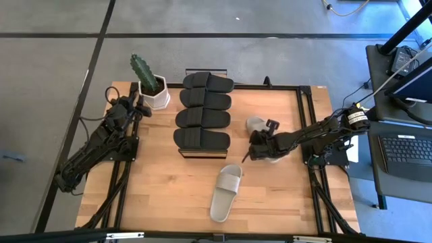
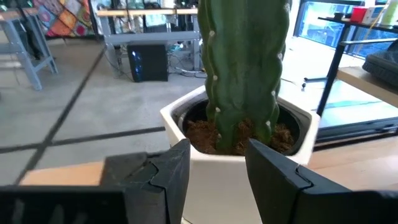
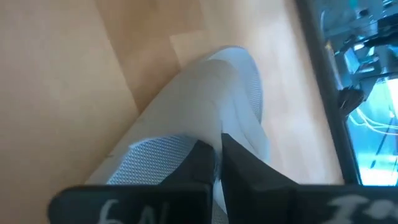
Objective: Pick and place slides into the shelf
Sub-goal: Put the right white slide under the shelf
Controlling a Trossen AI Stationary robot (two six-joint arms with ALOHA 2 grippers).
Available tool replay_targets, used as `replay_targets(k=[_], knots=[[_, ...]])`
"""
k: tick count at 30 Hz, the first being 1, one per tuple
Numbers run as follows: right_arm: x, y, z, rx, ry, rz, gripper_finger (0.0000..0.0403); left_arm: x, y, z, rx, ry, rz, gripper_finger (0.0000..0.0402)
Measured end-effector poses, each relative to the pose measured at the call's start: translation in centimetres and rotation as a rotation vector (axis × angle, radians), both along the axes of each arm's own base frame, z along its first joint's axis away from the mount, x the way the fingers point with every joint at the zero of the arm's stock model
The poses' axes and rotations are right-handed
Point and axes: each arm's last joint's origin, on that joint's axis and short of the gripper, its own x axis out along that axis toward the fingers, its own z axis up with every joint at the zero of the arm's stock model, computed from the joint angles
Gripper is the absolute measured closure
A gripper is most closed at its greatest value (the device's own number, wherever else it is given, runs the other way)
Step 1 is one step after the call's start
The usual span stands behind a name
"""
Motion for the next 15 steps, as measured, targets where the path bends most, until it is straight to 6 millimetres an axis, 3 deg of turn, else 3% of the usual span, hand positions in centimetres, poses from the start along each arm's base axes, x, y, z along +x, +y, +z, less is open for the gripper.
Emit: replay_targets(k=[8,15], knots=[[0.3,-0.2,0.5,-0.146,0.063,0.109,0.0391,0.0,0.1,0.6,0.073,0.062,-0.002,0.0254],[0.3,-0.6,2.7,-0.101,0.02,0.213,0.0391,0.0,0.1,0.6,0.07,0.073,-0.005,0.0254]])
